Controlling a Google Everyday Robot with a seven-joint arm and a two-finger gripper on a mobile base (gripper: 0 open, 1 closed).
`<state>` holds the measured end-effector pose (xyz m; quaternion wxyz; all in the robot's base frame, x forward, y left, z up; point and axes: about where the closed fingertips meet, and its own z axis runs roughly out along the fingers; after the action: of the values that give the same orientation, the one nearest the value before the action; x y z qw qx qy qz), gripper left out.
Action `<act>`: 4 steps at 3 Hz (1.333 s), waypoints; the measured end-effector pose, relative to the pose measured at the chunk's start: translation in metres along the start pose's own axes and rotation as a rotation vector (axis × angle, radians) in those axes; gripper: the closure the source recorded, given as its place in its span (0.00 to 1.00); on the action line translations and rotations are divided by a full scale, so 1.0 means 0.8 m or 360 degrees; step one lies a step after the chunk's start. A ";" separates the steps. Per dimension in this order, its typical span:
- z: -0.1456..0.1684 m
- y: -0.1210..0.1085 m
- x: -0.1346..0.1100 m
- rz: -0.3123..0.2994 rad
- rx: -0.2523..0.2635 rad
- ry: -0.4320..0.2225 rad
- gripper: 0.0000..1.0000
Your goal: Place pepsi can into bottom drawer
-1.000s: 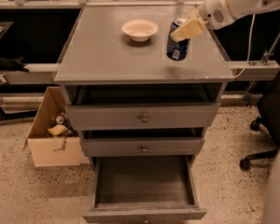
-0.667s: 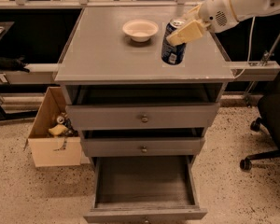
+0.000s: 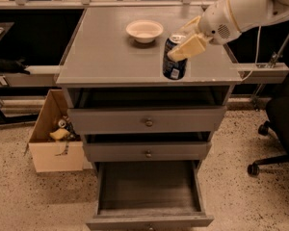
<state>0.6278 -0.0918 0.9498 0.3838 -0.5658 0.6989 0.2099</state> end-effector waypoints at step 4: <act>0.027 0.228 0.111 -0.0092 -0.0445 0.0133 1.00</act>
Offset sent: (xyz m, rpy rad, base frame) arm -0.2041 0.0050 -0.0808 -0.0511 0.1186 0.2859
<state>0.4550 -0.0822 0.8420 0.2778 -0.6418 0.6617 0.2703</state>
